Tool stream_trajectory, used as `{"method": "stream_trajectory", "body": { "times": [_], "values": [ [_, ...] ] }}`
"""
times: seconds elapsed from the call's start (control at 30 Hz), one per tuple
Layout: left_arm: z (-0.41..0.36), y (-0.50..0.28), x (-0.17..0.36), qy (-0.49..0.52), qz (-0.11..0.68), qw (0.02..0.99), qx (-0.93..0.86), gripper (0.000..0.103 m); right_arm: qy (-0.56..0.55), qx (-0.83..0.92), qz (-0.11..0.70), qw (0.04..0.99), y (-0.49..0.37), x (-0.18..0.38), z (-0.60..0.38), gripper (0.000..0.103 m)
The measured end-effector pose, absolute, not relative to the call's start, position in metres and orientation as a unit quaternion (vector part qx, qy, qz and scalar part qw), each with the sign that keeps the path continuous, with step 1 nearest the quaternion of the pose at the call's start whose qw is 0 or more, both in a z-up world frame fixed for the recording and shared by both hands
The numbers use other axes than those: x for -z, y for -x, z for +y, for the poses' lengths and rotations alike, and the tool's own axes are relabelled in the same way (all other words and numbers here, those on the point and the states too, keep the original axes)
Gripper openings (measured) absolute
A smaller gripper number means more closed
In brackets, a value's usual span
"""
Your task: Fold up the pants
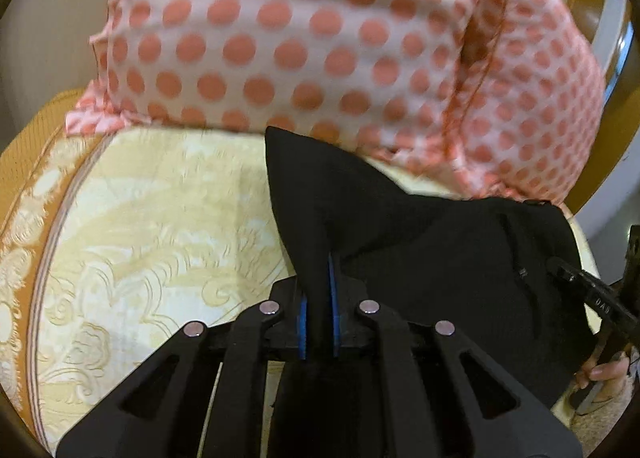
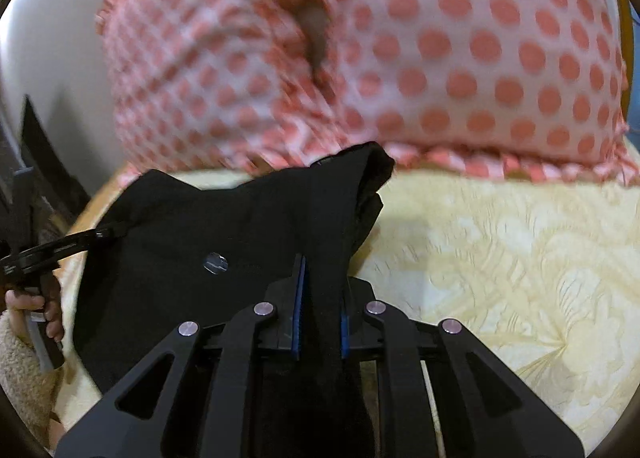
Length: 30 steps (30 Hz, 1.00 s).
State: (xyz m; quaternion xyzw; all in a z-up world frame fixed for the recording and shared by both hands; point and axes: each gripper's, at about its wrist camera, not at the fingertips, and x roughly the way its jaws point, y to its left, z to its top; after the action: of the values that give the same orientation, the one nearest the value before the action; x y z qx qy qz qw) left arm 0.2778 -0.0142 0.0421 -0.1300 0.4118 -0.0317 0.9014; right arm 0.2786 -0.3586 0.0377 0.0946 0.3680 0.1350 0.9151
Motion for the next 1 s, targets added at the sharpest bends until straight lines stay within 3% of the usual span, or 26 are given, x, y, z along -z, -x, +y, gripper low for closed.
{"method": "stream_trajectory", "body": {
  "times": [0.17, 0.27, 0.33, 0.43, 0.5, 0.6, 0.83, 0.9, 1.0],
  "values": [
    [-0.008, -0.282, -0.025, 0.146, 0.423, 0.894, 0.018, 0.024, -0.096, -0.114, 0.387, 0.91, -0.283, -0.025, -0.357, 0.022],
    [-0.006, -0.278, -0.031, 0.145, 0.422, 0.895, -0.001, 0.037, -0.069, -0.089, 0.39, 0.914, -0.278, -0.027, -0.35, 0.042],
    [-0.004, -0.266, -0.042, 0.142, 0.403, 0.904, -0.018, 0.055, -0.067, -0.065, 0.387, 0.917, -0.269, -0.035, -0.355, 0.054],
    [-0.012, -0.23, -0.07, 0.125, 0.346, 0.93, -0.011, 0.08, -0.075, -0.027, 0.332, 0.94, -0.237, -0.059, -0.362, 0.054],
    [-0.03, -0.206, -0.085, 0.111, 0.321, 0.94, 0.038, 0.089, -0.077, -0.053, 0.304, 0.948, -0.21, -0.072, -0.355, 0.054],
    [-0.059, -0.188, -0.084, 0.092, 0.33, 0.934, 0.097, 0.091, -0.056, -0.113, 0.31, 0.942, -0.184, -0.073, -0.327, 0.054],
    [-0.09, -0.206, -0.034, 0.085, 0.44, 0.886, 0.121, 0.093, -0.005, -0.135, 0.39, 0.911, -0.187, -0.035, -0.29, 0.056],
    [-0.088, -0.208, -0.031, 0.096, 0.428, 0.89, 0.122, 0.097, -0.021, -0.138, 0.388, 0.911, -0.189, -0.033, -0.292, 0.057],
    [-0.09, -0.21, -0.031, 0.1, 0.431, 0.889, 0.117, 0.101, -0.033, -0.149, 0.389, 0.908, -0.192, -0.031, -0.289, 0.079]
  ]
}}
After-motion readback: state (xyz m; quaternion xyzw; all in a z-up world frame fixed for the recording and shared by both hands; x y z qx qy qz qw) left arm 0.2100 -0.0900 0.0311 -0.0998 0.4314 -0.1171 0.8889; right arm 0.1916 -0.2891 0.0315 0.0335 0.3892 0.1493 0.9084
